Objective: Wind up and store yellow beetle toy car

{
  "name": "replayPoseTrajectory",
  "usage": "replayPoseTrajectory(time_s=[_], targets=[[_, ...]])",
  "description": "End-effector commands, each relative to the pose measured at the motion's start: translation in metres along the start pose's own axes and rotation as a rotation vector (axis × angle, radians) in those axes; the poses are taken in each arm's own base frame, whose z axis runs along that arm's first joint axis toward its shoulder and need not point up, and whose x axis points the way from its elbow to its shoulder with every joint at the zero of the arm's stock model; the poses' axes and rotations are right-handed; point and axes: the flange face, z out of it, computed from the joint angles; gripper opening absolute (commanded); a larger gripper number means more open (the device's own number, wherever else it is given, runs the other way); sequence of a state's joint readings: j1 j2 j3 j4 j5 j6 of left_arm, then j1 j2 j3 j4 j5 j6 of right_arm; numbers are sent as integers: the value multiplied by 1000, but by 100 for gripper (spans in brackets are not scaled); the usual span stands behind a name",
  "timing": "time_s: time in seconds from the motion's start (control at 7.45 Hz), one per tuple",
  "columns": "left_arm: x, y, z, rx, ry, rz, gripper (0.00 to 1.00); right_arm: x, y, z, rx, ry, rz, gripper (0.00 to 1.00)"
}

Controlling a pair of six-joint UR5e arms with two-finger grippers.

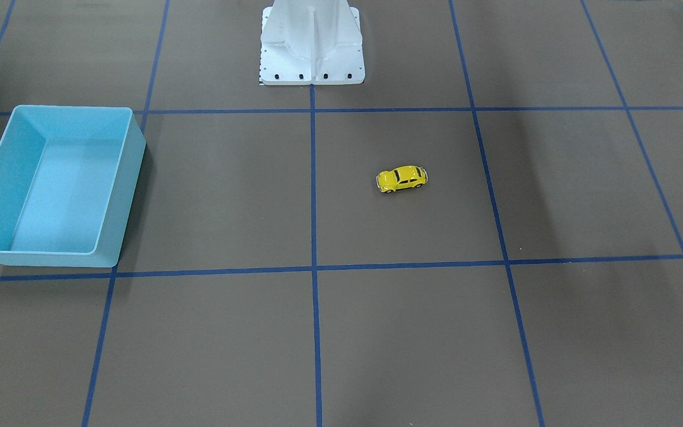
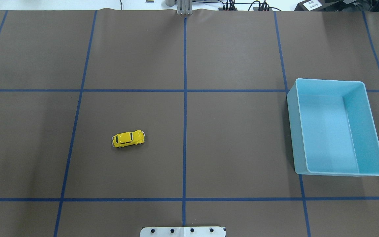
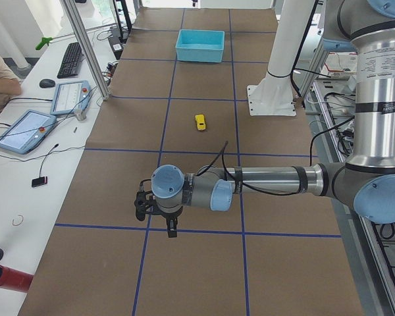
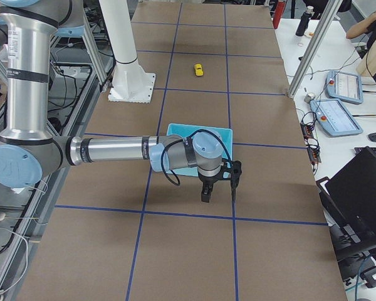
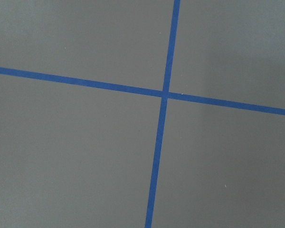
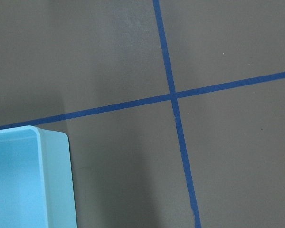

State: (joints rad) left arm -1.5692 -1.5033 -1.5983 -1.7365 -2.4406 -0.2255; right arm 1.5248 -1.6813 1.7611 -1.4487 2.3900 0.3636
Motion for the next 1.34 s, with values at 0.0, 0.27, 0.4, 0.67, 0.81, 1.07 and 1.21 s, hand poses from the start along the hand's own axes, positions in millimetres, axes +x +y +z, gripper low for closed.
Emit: replayPoseTrajectory(time_s=[0.0, 0.27, 0.4, 0.67, 0.81, 1.07, 1.21], targets=[[1, 0, -1, 1, 0, 1, 100, 1, 0, 1, -3, 1, 3, 100], [1, -1, 1, -1, 0, 1, 100, 3, 0, 3, -6, 1, 8, 100], [3, -1, 2, -4, 1, 5, 100, 3, 0, 3, -6, 1, 8, 100], [29, -3, 3, -9, 15, 56, 100, 4, 0, 3, -5, 5, 10, 100], [52, -1, 4, -12, 17, 103, 100, 4, 0, 3, -5, 5, 10, 100], [129, 9, 6, -23, 41, 258, 100, 4, 0, 3, -5, 5, 10, 100], [178, 23, 5, -30, 65, 360, 100, 4, 0, 3, -5, 5, 10, 100]])
